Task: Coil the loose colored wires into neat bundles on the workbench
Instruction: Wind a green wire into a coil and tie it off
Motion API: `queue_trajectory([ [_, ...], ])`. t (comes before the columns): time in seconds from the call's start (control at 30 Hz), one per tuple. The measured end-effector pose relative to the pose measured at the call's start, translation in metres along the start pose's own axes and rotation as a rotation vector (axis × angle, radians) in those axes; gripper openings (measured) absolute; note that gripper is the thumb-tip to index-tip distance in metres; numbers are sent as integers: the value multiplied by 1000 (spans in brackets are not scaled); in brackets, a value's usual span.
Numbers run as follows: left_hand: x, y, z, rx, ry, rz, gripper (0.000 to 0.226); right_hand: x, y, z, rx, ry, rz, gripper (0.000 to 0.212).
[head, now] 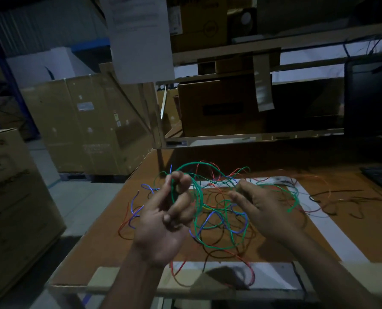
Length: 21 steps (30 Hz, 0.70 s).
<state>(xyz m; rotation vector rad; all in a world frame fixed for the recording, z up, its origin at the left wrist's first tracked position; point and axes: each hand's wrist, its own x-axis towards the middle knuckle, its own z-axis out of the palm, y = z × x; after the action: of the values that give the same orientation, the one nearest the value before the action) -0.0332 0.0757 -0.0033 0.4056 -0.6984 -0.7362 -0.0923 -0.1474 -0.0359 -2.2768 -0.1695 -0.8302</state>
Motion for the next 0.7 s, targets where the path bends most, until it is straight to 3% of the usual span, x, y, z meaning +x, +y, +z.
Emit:
queue_trajectory([
  [0.13,2,9,2,-45,224,144,22,-12,2,5,-26,-22,60,13],
  [0.3,10,8,8,14,348,289,22,-30,-11,10,-372,-117,-79,14],
  [0.37,12,8,10,79,343,311,26,-40,-15,15,-517,-209,-169,28],
  [0.43,14,7,7,103,344,313,26,-47,-17,22,-621,-268,-226,61],
  [0.5,15,4,4,147,331,310,22,-47,-21,26,-702,-263,-301,70],
  [0.6,14,-2,-3,355,335,310,21,-42,-27,25,-672,-174,-395,56],
  [0.7,11,-11,-9,638,349,261,33,-36,-34,23,-425,8,-420,13],
])
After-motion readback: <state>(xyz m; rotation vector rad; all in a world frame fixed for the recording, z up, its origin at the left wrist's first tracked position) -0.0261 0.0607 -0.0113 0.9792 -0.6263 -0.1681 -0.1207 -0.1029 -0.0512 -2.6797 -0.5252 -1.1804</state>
